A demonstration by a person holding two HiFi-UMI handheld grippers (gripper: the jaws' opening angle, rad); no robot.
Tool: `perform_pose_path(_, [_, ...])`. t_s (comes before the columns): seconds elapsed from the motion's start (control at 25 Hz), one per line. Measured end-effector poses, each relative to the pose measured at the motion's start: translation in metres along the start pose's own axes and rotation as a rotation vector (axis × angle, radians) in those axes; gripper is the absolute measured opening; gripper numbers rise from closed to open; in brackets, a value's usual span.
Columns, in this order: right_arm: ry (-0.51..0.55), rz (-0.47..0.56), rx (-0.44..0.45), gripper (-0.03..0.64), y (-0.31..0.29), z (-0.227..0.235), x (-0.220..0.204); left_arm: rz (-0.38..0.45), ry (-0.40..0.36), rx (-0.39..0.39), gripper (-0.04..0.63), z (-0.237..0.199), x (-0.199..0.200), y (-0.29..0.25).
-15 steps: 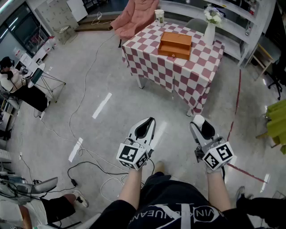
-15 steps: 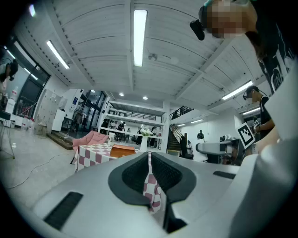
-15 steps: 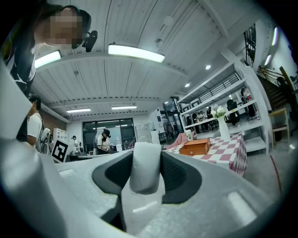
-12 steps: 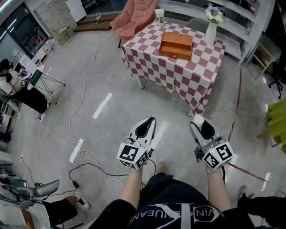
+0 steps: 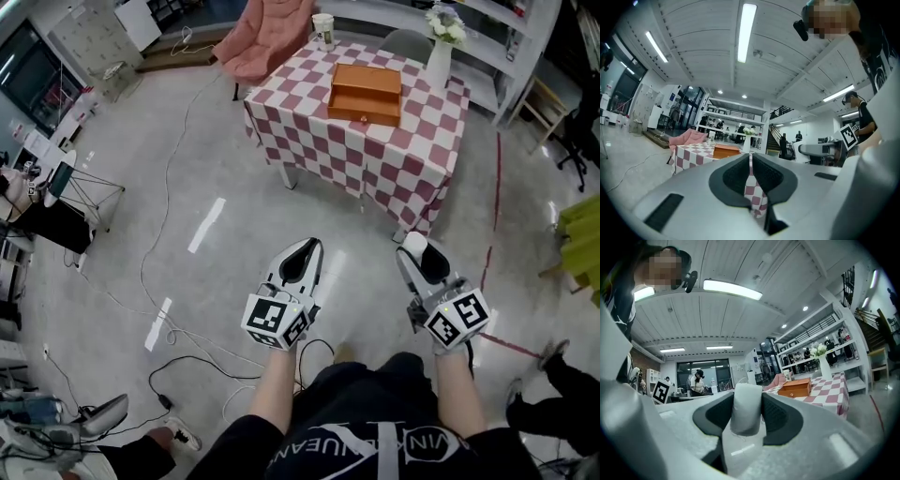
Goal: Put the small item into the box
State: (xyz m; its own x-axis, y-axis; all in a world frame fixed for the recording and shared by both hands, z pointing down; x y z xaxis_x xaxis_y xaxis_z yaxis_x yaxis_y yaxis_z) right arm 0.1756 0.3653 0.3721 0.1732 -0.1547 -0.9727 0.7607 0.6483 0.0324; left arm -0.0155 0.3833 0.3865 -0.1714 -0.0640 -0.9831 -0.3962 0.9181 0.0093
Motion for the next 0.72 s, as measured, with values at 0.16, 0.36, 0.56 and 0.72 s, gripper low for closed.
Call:
perform_pose_path(0.16, [-0.01,0.002,-0.002,0.183,-0.016,0.006,0.002,0.0,0.011,0.009,0.025,-0.018,0.001,-0.008])
perform_pose_path(0.36, [-0.017,-0.004,0.008,0.183,-0.038,0.014,0.005,0.004,0.03,0.028,0.025,-0.04,0.004,-0.019])
perform_pose_path(0.56, [-0.028,-0.005,0.033,0.183,-0.071,0.022,0.008,-0.003,0.024,0.044,0.025,-0.065,0.009,-0.034])
perform_pose_path(0.72, [-0.027,-0.002,0.056,0.183,-0.106,0.033,0.007,-0.006,0.012,0.056,0.025,-0.089,0.015,-0.05])
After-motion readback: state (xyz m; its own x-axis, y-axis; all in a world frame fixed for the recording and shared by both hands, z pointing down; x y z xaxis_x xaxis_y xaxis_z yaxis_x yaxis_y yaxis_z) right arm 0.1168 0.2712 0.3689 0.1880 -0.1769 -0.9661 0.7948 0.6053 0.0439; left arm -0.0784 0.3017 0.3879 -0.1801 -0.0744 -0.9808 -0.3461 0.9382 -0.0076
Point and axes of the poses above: the fingertips, and each gripper's own axes: y backward along the fingers, z to its right, x out of its top, the point moved 2 cm from there along y, backward along the fingers, and after that the axes turned 2 degrees about z, right-handed, at the moved point
